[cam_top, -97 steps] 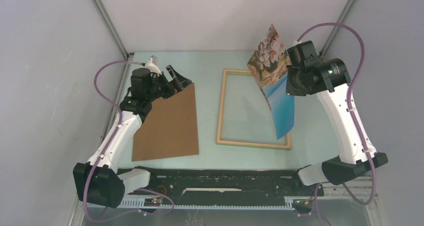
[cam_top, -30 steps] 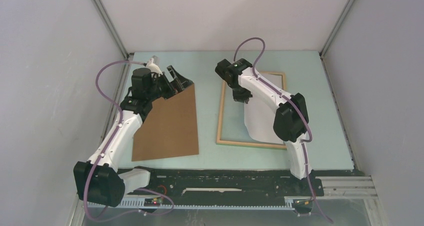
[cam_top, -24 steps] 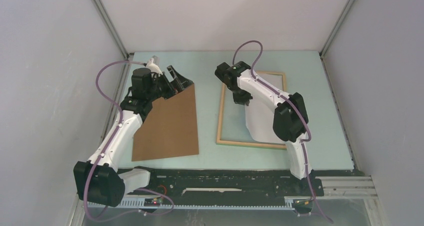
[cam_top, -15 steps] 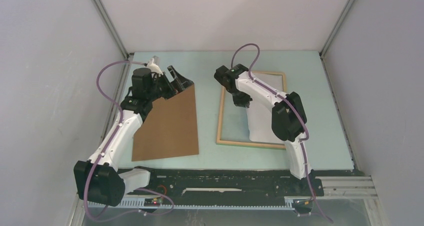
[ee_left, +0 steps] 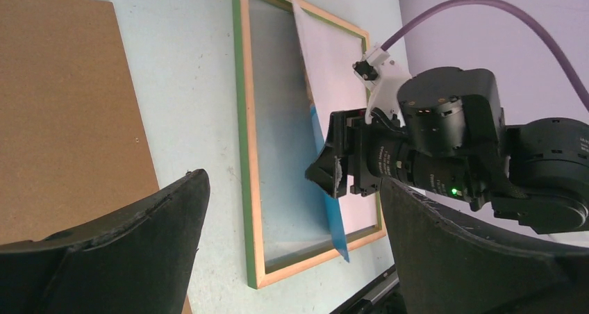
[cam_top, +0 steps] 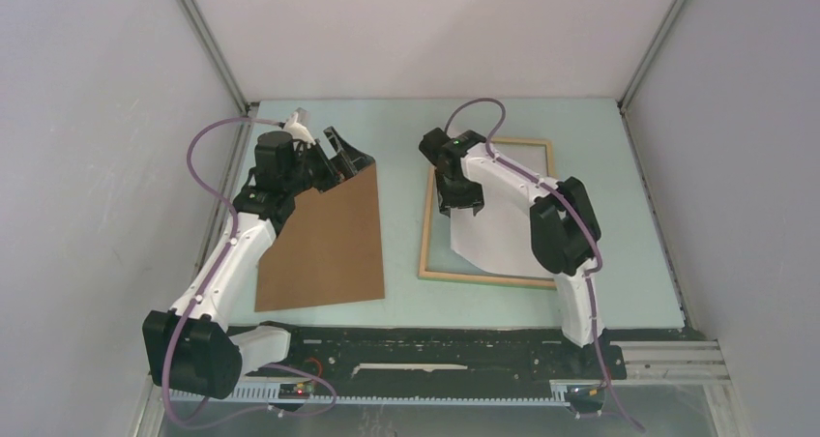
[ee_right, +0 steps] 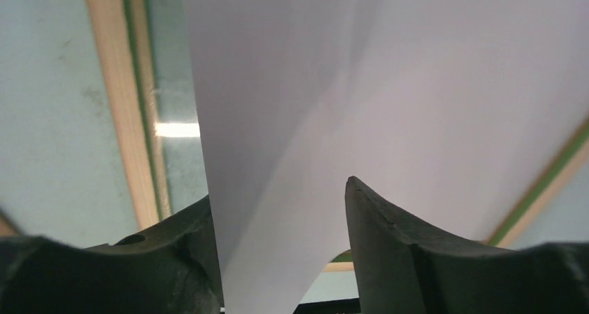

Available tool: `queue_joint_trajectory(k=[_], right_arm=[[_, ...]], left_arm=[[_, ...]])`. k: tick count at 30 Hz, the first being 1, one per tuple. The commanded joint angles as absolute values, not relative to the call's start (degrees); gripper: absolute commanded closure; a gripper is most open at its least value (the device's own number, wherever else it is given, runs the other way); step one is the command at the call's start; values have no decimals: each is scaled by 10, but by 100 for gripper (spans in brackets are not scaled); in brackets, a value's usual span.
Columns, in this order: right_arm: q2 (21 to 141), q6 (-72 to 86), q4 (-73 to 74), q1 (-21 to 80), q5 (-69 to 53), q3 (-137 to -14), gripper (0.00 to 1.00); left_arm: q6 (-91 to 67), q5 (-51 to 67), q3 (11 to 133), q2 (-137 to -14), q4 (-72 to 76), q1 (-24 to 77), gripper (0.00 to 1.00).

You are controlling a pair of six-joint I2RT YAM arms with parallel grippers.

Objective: Put the photo into the frame

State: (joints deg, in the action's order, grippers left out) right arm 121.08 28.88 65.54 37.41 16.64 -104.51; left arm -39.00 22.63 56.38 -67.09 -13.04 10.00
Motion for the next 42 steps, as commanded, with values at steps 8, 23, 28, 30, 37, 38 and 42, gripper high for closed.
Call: queue_joint_trajectory(k=[8, 23, 28, 30, 37, 38, 42], right_arm=[[1024, 289, 444, 336, -44, -887, 24], [997, 392, 246, 328, -169, -738, 24], [1019, 436, 160, 368, -192, -708, 25], [1033, 455, 134, 385, -197, -704, 25], [1091, 522, 9, 453, -221, -690, 27], [1098, 522, 6, 461, -217, -690, 27], [1115, 528, -21, 483, -209, -688, 29]], left_arm=[[-389, 226, 576, -670, -115, 102, 0], [-393, 234, 576, -677, -114, 102, 0], [-389, 229, 578, -686, -119, 102, 0], [-380, 218, 585, -695, -130, 101, 0], [-340, 138, 595, -722, -168, 67, 0], [-337, 130, 594, -725, -169, 60, 0], [-318, 88, 598, -741, -183, 26, 0]])
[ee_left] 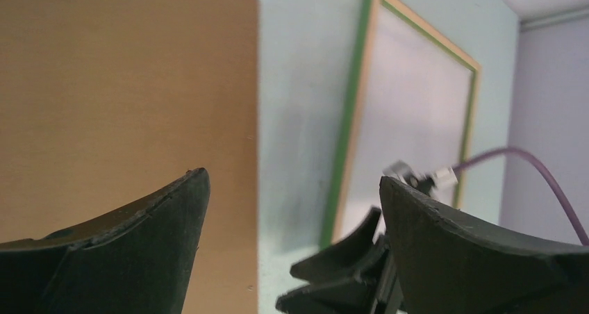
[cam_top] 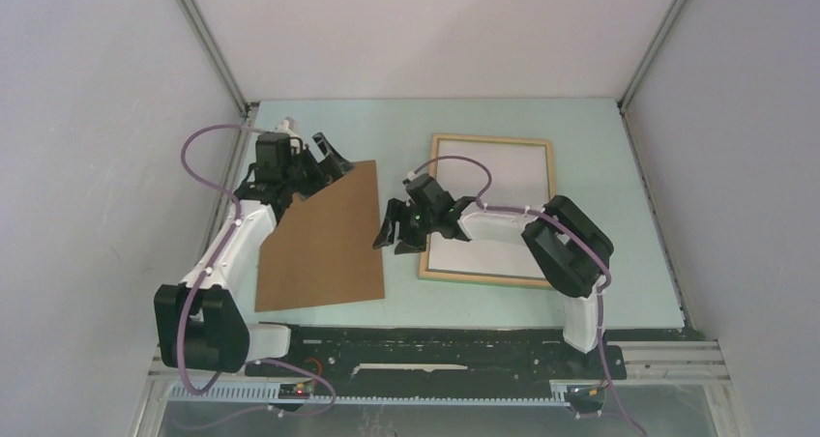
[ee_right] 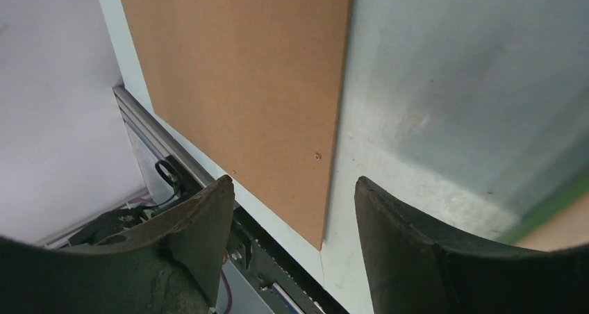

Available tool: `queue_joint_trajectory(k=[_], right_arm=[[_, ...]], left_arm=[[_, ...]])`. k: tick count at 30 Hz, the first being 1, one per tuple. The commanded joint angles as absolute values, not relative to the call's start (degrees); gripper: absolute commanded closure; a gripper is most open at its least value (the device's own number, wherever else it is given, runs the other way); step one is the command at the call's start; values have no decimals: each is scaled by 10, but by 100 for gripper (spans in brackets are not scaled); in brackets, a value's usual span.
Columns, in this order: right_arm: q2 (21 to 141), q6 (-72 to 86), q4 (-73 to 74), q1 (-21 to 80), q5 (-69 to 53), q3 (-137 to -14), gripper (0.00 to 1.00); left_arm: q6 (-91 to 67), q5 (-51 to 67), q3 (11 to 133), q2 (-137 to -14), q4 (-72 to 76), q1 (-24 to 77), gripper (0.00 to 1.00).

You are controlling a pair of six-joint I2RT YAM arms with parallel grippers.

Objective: Put the photo into the frame

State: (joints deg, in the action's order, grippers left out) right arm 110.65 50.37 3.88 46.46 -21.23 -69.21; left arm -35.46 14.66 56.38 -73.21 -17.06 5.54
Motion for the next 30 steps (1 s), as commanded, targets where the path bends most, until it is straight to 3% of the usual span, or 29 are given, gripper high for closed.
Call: queue_joint_trajectory(k=[1, 7, 13, 20, 25, 30], right_arm=[[1113, 528, -24, 487, -203, -685, 29], [1113, 513, -23, 498, -189, -679, 29], [1124, 506, -45, 492, -218, -681, 29], [1133, 506, -30, 468, -260, -680, 30], [1142, 511, -33, 453, -285, -680, 30], [1157, 527, -52, 442, -310, -681, 29]], left_arm=[[-313, 82, 601, -744, -191, 14, 0], [-311, 80, 607, -741, -248, -92, 0], [-314, 79, 505, -700, -236, -227, 0], [-291, 18, 452, -716, -176, -292, 0], [-277, 119, 465, -809, -172, -358, 0], [-273, 156, 469, -855, -158, -361, 0]])
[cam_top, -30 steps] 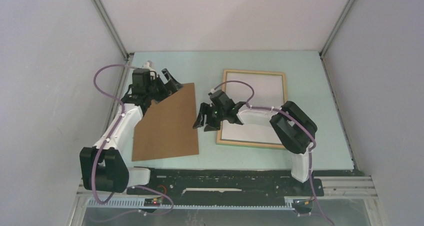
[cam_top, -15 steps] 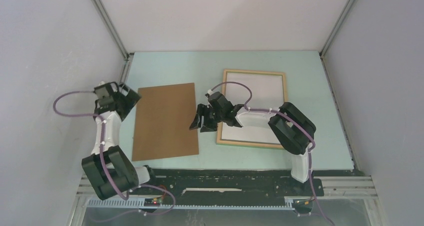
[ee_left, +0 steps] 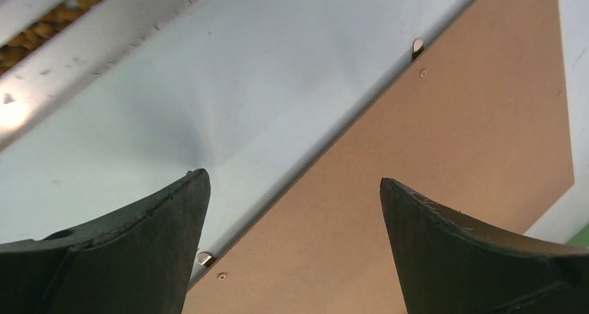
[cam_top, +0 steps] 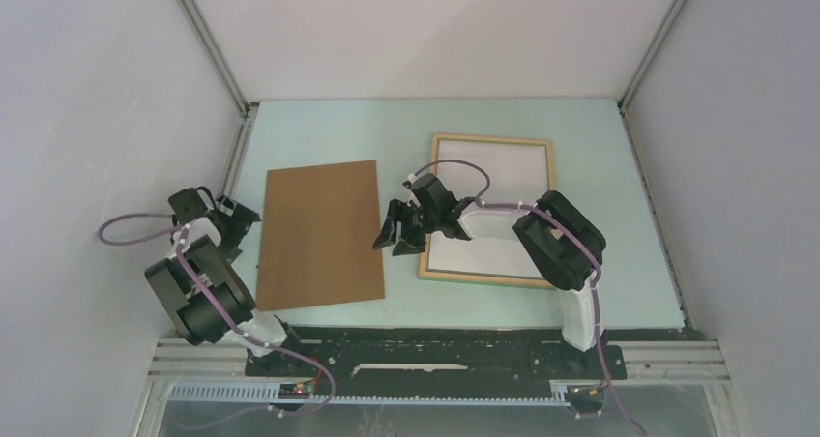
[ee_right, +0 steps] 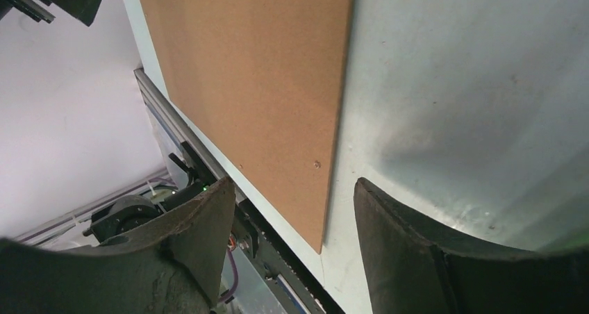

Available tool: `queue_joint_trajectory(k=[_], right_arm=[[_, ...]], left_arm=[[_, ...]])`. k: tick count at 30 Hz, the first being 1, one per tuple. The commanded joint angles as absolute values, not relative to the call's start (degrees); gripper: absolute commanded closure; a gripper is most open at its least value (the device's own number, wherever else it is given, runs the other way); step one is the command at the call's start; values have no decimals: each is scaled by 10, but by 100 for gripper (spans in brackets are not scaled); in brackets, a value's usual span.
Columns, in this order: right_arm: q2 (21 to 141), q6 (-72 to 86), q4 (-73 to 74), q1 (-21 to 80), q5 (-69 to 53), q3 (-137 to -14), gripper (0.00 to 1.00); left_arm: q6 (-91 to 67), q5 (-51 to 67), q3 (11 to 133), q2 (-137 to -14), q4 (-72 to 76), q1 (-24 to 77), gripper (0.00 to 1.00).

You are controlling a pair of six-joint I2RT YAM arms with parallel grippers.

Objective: Put the photo into the frame

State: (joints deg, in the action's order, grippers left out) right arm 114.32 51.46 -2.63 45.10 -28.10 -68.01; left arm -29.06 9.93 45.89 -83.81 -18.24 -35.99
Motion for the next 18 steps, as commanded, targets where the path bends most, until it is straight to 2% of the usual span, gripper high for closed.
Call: queue_joint_trajectory(k=[1, 11, 18], right_arm=[[1159, 530, -52, 440, -310, -683, 29], [1248, 494, 131, 455, -305, -843, 32], [1253, 508, 98, 450, -337, -836, 32]], left_arm=[[-274, 156, 470, -859, -156, -361, 0], [-328, 266, 442, -913, -118, -360, 0], [-351, 305, 425, -917, -92, -339, 0]])
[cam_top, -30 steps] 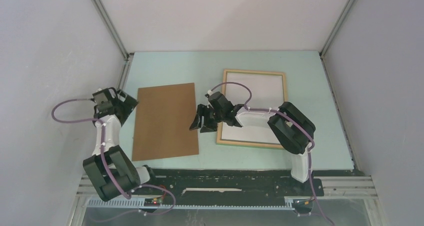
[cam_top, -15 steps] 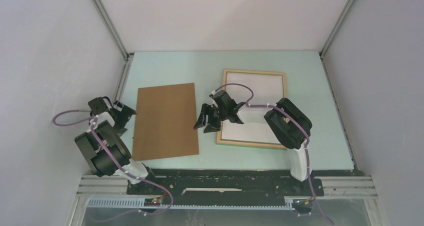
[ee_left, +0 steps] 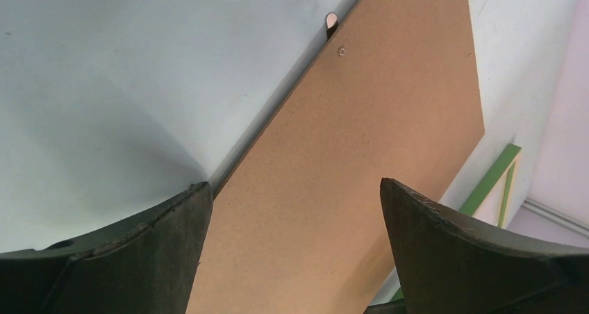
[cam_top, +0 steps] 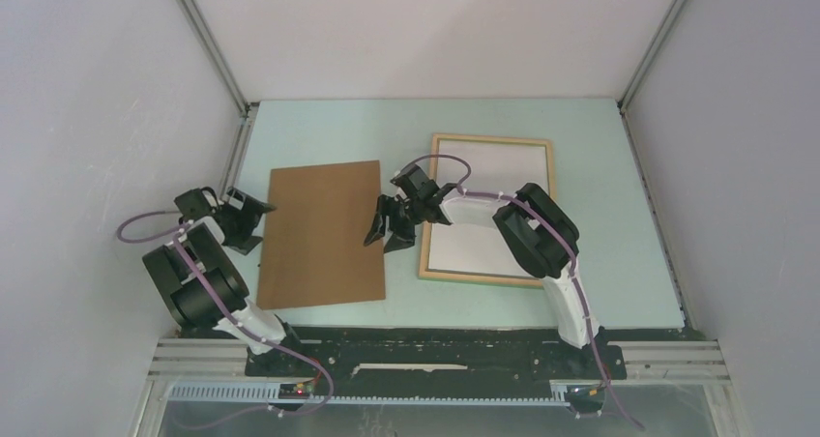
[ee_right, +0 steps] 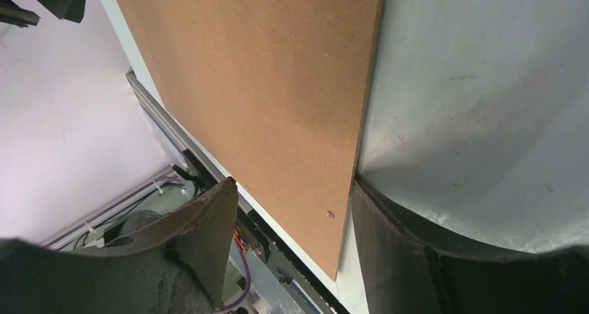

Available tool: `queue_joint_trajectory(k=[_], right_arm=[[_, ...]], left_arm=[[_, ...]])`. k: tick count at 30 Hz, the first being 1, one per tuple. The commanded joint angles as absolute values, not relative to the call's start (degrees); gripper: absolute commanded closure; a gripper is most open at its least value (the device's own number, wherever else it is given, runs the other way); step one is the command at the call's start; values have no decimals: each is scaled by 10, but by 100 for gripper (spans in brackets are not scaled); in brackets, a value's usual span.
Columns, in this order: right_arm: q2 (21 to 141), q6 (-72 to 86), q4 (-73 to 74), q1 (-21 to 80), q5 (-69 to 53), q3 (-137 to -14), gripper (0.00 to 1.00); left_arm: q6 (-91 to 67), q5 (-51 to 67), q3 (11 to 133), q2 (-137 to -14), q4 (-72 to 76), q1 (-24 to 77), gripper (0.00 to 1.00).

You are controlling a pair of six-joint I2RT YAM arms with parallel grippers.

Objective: Put the photo into the frame

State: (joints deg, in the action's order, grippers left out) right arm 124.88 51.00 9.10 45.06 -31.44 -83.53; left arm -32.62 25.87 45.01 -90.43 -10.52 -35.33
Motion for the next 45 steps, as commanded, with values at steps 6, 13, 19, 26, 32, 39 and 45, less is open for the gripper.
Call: queue_joint_trajectory(k=[6, 13, 19, 26, 32, 39, 45], right_arm=[[1245, 545, 13, 440, -376, -814, 32], [1218, 583, -62, 434, -390, -802, 34], [1169, 567, -36, 433, -379, -795, 34], [1101, 546, -5, 422, -339, -760, 34], [1066, 527, 35, 404, -319, -724, 33], [1039, 510, 37, 369, -309, -663, 33], [1031, 506, 24, 337, -315, -625, 33]], left_arm=[[-389, 344, 405, -935, -47, -315, 0], [-417, 368, 392, -938, -16, -290, 1], [-452, 403, 376, -950, 36, -264, 1], [-482, 423, 363, -954, 75, -225, 1], [-497, 430, 354, -947, 92, -182, 1], [-526, 441, 339, -954, 130, -135, 1], [-569, 463, 325, -981, 191, -91, 1]])
